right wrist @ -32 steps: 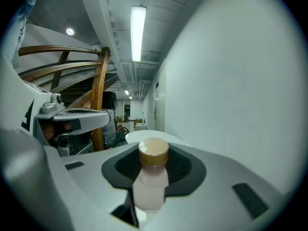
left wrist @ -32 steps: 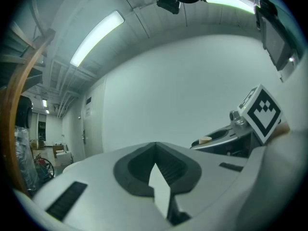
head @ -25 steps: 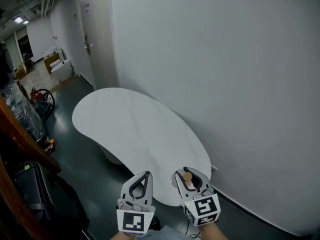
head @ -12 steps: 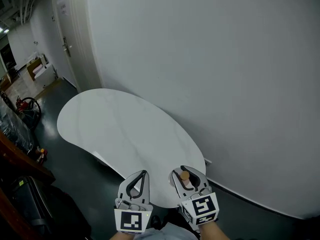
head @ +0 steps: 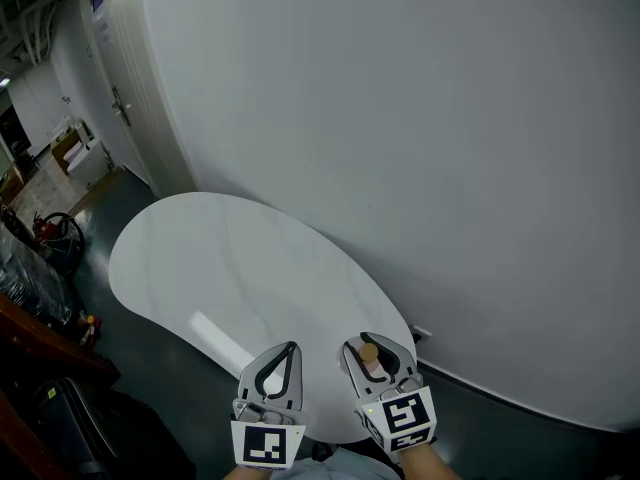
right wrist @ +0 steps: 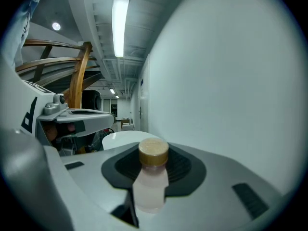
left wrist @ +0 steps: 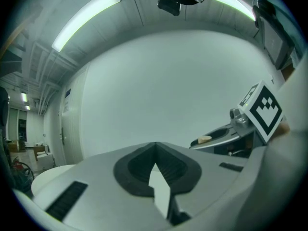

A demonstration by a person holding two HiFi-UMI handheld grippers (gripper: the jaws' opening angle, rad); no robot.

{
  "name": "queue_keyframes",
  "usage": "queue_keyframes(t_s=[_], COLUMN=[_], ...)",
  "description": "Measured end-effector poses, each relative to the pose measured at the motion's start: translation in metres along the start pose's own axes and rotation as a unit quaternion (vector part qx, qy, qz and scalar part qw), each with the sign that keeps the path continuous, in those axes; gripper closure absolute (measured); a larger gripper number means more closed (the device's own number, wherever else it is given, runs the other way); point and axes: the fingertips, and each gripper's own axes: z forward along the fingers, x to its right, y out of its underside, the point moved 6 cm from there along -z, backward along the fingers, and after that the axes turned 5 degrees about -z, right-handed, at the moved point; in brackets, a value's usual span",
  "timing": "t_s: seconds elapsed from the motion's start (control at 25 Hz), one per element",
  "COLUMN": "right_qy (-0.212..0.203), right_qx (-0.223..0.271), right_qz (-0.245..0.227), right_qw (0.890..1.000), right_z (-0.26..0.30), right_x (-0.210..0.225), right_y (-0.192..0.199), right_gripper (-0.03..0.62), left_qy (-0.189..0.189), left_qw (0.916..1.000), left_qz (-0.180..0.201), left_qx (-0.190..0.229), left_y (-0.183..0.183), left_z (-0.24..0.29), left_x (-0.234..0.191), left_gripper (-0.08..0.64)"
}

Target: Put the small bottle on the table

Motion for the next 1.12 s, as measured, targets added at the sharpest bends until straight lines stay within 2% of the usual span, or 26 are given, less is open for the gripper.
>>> queue_keyframes(t_s=[0.08, 0.16, 0.32, 0.36, 0.4, 0.44, 0.56, 0.6, 0.64, 0.76, 0.92, 1.12], right_qy=[-0.005, -0.009, -0.025, -0.030, -0.033, -0.037, -0.046, -0.049, -0.052, -0.055, -0.057, -0.045], right_qx=[0.000, 0.000, -0.001, -0.002, -0.003, -0.003, -0.007, -0.009, -0.011, -0.021, -0.039, -0.061], right_qz=[0.001, 0.001, 0.002, 0.002, 0.001, 0.000, -0.003, -0.003, -0.004, -0.006, -0.014, -0.020], right_qw=[1.000, 1.000, 1.000, 1.000, 0.999, 0.999, 0.999, 0.999, 0.999, 0.998, 0.997, 0.997], right_z=[0.006, 0.013, 0.027, 0.029, 0.032, 0.035, 0.040, 0.040, 0.041, 0.043, 0.049, 0.054], right_x=[0.008, 0.016, 0.029, 0.033, 0.037, 0.041, 0.051, 0.055, 0.058, 0.064, 0.065, 0.066], right_y=[-0.002, -0.003, -0.006, -0.006, -0.006, -0.005, -0.004, -0.004, -0.004, -0.001, 0.011, 0.026], right_gripper=[0.480, 0.481, 0.480, 0.481, 0.481, 0.480, 0.480, 0.481, 0.480, 0.480, 0.481, 0.482], left_qy=[0.003, 0.014, 0.005, 0.007, 0.014, 0.014, -0.015, -0.018, -0.016, -0.019, 0.018, 0.027], left_qw=[0.9999, 0.9982, 0.9983, 0.9973, 0.9945, 0.9936, 0.9981, 0.9980, 0.9973, 0.9976, 0.9913, 0.9920], left_qz=[0.015, 0.058, 0.058, 0.073, 0.103, 0.112, 0.053, 0.051, 0.061, 0.052, 0.117, 0.097], left_qx=[0.000, 0.004, -0.005, -0.007, -0.007, -0.009, -0.027, -0.033, -0.036, -0.042, -0.058, -0.076], left_y=[-0.003, -0.009, -0.010, -0.011, -0.013, -0.013, -0.003, -0.002, -0.002, 0.001, 0.003, 0.012], left_z=[0.011, 0.021, 0.037, 0.041, 0.046, 0.050, 0.055, 0.057, 0.060, 0.066, 0.075, 0.077], left_x=[0.002, 0.003, 0.004, 0.005, 0.007, 0.008, 0.013, 0.015, 0.016, 0.017, 0.015, 0.007], left_gripper=[0.560, 0.560, 0.560, 0.560, 0.560, 0.560, 0.560, 0.559, 0.560, 0.560, 0.560, 0.560])
